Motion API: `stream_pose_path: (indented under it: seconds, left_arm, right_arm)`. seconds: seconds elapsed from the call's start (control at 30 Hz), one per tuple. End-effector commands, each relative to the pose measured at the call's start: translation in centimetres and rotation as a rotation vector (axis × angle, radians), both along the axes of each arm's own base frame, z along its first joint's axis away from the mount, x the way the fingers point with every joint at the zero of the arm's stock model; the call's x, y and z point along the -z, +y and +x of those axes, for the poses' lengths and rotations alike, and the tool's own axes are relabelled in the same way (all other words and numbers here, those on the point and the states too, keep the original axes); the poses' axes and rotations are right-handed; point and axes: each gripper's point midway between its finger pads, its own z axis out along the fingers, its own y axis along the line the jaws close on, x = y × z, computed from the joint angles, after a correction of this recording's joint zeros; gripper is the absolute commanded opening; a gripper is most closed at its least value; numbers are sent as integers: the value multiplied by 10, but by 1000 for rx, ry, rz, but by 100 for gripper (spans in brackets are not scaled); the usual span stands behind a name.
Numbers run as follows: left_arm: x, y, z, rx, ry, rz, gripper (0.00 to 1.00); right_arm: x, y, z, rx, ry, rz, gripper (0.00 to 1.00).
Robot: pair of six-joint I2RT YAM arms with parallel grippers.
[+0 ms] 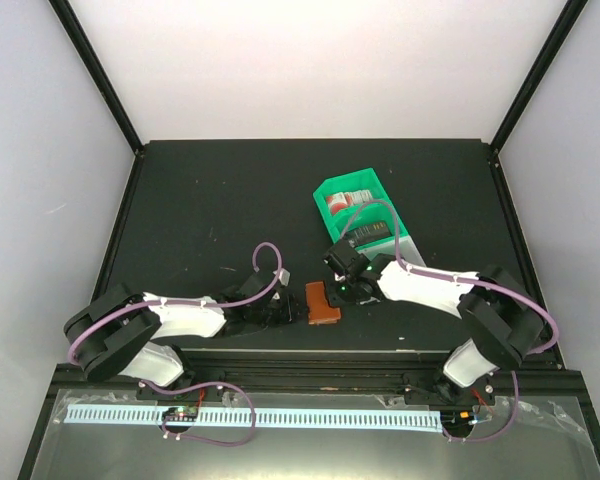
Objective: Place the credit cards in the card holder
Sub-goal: Close the card holder at the center of the board.
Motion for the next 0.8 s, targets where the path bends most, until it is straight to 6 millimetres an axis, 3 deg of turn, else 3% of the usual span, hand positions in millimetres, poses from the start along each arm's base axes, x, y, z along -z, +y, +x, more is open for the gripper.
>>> stream_pose_path:
  seconds: [0.0,0.4,0.63,0.77]
  left_arm:
    - [11,7,-1,-17,28,61,38]
    - [16,5,-1,-6,44,86,34]
    - [18,6,-2,-7,47,95,33]
    - [18,6,-2,-8,48,96,33]
  right_arm:
    - [0,5,5,-18,-19,-9,18]
    - [3,11,3,-34,1,1,16]
    - [-12,13,8,-32,-33,20,15]
    - [-4,16,7,-39,-10,12,11]
